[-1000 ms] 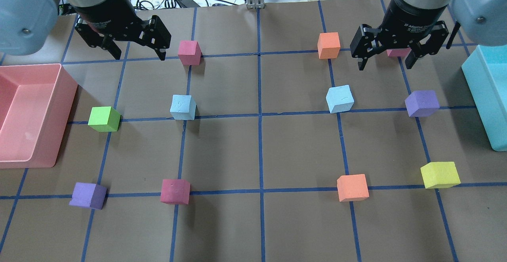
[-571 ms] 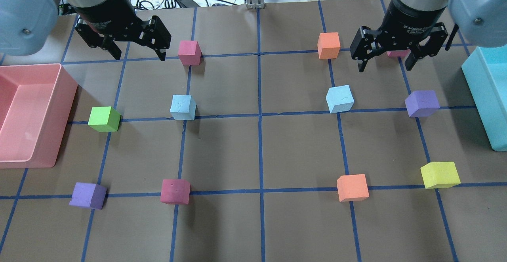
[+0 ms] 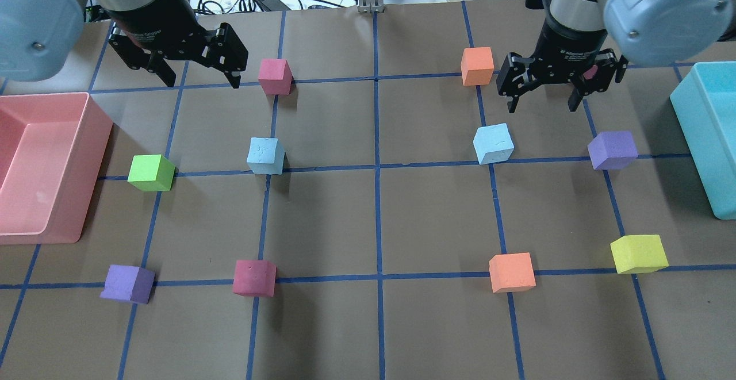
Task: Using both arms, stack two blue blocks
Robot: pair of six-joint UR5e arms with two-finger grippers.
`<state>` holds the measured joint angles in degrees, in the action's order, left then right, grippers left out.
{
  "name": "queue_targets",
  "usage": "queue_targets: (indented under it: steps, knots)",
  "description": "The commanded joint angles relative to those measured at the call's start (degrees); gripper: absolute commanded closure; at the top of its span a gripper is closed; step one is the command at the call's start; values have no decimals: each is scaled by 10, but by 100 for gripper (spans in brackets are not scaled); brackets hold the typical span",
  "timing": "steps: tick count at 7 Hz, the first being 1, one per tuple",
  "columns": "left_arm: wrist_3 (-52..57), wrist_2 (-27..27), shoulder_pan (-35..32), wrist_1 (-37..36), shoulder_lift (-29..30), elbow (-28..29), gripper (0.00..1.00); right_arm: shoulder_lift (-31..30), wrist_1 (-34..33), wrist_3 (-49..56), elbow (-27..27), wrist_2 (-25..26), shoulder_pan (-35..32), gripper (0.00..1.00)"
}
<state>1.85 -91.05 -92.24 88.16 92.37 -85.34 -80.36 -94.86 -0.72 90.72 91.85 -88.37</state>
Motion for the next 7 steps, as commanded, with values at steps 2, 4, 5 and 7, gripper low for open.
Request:
queue_targets:
  steps: [2, 4, 5, 7]
  knots:
    - [0, 0, 0, 0, 0, 0, 0, 98, -112, 46, 8, -2, -2, 0]
    - [0, 0, 0, 0, 0, 0, 0, 137, -184, 46, 31, -7, -3, 0]
    - [0, 0, 0, 0, 0, 0, 0, 150, -220, 60, 53, -7, -2, 0]
    - [0, 0, 0, 0, 0, 0, 0, 153, -232, 60, 78, -11, -3, 0]
